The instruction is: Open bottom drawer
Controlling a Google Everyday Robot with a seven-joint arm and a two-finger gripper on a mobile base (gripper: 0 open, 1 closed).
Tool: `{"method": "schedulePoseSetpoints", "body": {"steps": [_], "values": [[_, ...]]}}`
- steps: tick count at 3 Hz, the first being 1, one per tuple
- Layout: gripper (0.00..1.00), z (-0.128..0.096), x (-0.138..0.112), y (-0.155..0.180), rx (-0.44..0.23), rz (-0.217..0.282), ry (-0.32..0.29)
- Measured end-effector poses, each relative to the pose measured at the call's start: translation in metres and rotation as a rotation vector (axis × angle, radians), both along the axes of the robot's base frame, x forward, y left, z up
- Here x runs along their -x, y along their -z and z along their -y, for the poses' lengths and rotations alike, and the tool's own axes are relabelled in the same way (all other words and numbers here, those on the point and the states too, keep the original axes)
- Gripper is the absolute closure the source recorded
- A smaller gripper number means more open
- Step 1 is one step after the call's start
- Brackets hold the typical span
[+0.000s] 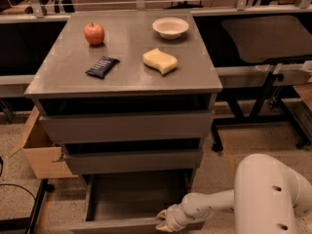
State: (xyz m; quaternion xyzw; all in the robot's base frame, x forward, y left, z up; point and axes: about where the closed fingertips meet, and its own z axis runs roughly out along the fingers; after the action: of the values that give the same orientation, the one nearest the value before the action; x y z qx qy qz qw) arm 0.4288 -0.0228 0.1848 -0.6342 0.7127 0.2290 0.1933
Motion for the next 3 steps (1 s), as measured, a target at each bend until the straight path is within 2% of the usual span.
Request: {"method": "schedulePoseSetpoints", "body": {"steps": [3], "values": [[0.12, -0.0012, 0.0014, -0.0006, -0.001, -0.002, -0.002]]}}
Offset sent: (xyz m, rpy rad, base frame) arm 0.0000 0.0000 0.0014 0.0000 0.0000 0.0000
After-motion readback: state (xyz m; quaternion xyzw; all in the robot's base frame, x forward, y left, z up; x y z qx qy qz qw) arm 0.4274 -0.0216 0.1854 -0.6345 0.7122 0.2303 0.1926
